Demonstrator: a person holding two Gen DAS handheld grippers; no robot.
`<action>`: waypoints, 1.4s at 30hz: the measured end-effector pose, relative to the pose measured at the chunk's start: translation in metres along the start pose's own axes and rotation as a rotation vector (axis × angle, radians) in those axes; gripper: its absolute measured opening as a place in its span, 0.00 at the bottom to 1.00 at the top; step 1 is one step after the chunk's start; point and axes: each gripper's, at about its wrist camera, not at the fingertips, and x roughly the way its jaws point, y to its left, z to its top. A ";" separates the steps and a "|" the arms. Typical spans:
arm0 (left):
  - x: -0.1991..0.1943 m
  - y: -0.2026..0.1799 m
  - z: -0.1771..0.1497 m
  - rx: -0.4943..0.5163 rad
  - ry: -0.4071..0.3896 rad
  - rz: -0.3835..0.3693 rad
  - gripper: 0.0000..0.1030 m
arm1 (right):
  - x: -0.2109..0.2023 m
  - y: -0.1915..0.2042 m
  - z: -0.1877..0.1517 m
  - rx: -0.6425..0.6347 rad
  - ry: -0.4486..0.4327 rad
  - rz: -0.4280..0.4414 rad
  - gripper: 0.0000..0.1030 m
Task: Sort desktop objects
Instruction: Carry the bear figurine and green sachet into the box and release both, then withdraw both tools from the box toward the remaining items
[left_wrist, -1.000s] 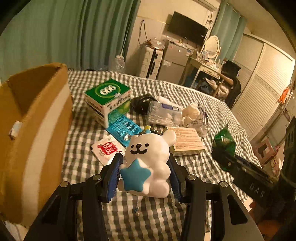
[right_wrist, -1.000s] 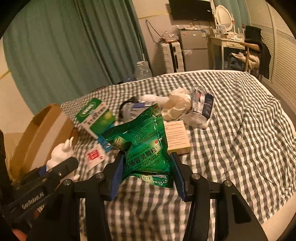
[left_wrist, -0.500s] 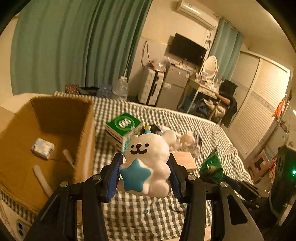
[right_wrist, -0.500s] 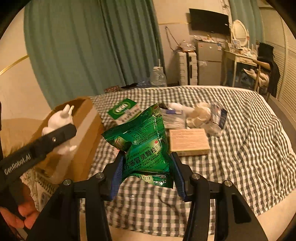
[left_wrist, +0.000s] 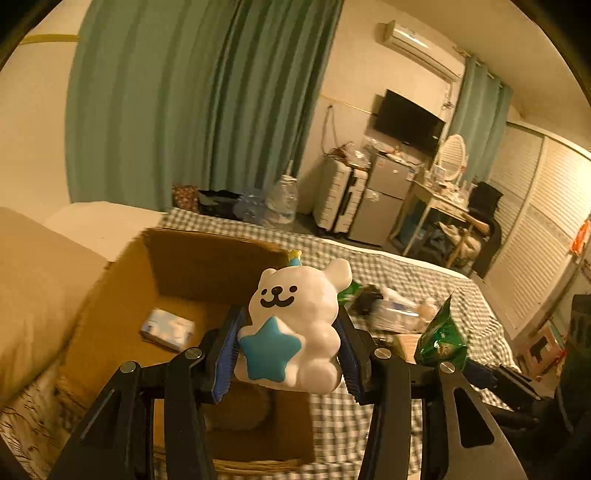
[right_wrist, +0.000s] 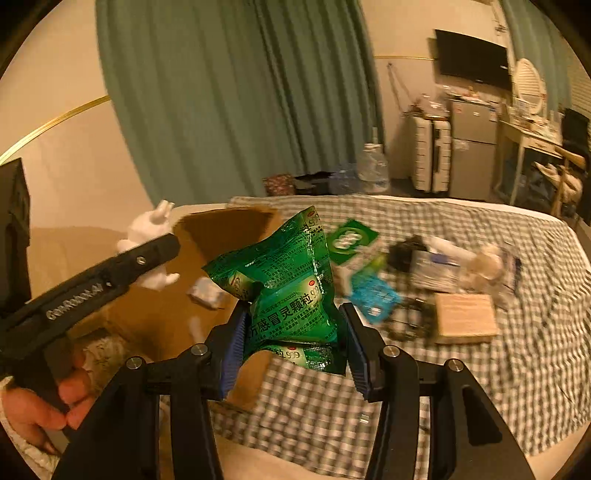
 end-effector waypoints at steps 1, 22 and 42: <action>0.001 0.008 0.001 -0.003 0.001 0.012 0.47 | 0.005 0.009 0.003 -0.012 0.005 0.017 0.47; 0.043 0.105 -0.022 -0.056 0.114 0.143 0.49 | 0.106 0.079 0.029 -0.061 0.115 0.088 0.51; 0.022 0.056 -0.029 -0.065 0.115 0.110 0.82 | 0.023 -0.009 0.025 0.072 0.000 -0.097 0.67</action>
